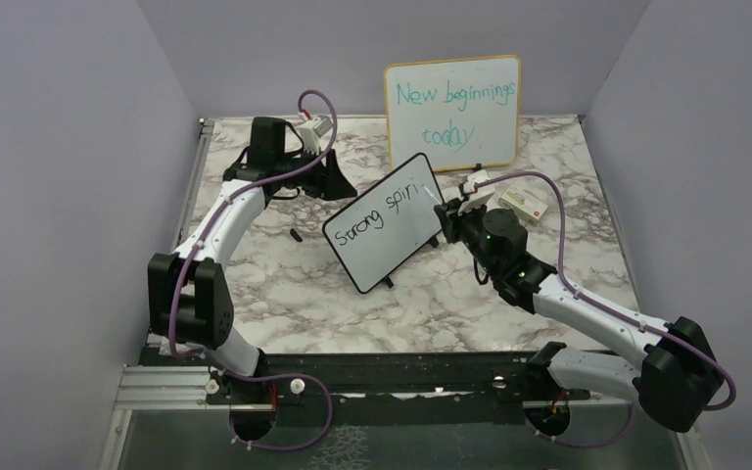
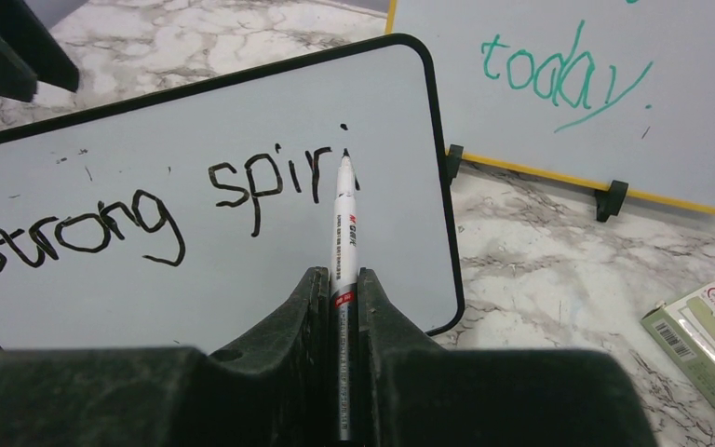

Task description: Write a sentence on the whiteboard

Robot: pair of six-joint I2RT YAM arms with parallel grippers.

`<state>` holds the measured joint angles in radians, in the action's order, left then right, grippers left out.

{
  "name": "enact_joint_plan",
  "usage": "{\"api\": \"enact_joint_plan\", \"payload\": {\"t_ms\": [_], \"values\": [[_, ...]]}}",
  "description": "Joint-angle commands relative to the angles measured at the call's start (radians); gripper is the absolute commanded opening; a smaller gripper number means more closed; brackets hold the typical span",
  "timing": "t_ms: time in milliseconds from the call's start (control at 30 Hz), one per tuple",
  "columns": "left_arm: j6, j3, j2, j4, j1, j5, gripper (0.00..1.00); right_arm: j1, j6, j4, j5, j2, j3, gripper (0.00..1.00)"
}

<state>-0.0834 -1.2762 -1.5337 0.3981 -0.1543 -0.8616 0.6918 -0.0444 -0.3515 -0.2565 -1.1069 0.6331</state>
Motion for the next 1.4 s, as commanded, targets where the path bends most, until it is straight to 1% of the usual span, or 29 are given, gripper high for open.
{"api": "enact_joint_plan", "payload": {"t_ms": [0, 133, 267, 367, 433, 500, 567, 600, 633, 700, 800, 967, 1033, 1133, 1367], "values": [[-0.032, -0.101, -0.086, -0.002, -0.069, -0.033, 0.55, -0.004, 0.011, -0.047, 0.011, 0.016, -0.020, 0.01], [-0.032, -0.182, -0.177, 0.007, -0.103, -0.035, 0.55, -0.004, 0.012, -0.042, 0.006, 0.016, -0.021, 0.00], [-0.011, -0.271, -0.265, 0.044, -0.134, -0.034, 0.52, -0.003, 0.017, -0.034, -0.002, 0.019, -0.020, 0.00], [0.012, -0.324, -0.317, 0.082, -0.158, -0.020, 0.46, -0.004, 0.019, -0.033, -0.007, 0.021, -0.019, 0.00], [0.030, -0.345, -0.339, 0.105, -0.167, -0.022, 0.39, -0.004, 0.021, -0.029, -0.010, 0.023, -0.018, 0.00], [0.047, -0.351, -0.347, 0.124, -0.170, -0.013, 0.34, -0.003, 0.023, -0.027, -0.013, 0.024, -0.018, 0.01], [0.064, -0.349, -0.341, 0.141, -0.175, -0.006, 0.33, -0.004, 0.023, -0.023, -0.015, 0.027, -0.018, 0.00], [0.074, -0.349, -0.340, 0.150, -0.178, -0.004, 0.31, -0.003, 0.022, -0.023, -0.015, 0.026, -0.019, 0.00], [0.078, -0.351, -0.339, 0.163, -0.180, -0.004, 0.26, -0.003, 0.021, -0.023, -0.015, 0.026, -0.020, 0.00], [0.122, -0.351, -0.333, 0.193, -0.180, 0.001, 0.14, -0.003, 0.021, -0.019, -0.010, 0.027, -0.018, 0.00], [0.182, -0.356, -0.318, 0.248, -0.180, 0.010, 0.01, -0.003, 0.021, -0.008, -0.004, 0.034, -0.020, 0.00], [0.311, -0.396, -0.308, 0.383, -0.180, 0.038, 0.00, -0.003, 0.014, 0.017, 0.027, 0.042, -0.023, 0.01], [0.317, -0.396, -0.301, 0.396, -0.180, 0.070, 0.00, -0.002, 0.003, 0.034, 0.039, 0.049, -0.025, 0.00], [0.356, -0.384, -0.292, 0.424, -0.180, 0.061, 0.00, 0.002, -0.012, 0.060, 0.064, 0.058, -0.026, 0.01], [0.408, -0.362, -0.271, 0.454, -0.180, 0.074, 0.00, 0.047, 0.002, 0.133, 0.021, 0.023, 0.015, 0.01]]}}
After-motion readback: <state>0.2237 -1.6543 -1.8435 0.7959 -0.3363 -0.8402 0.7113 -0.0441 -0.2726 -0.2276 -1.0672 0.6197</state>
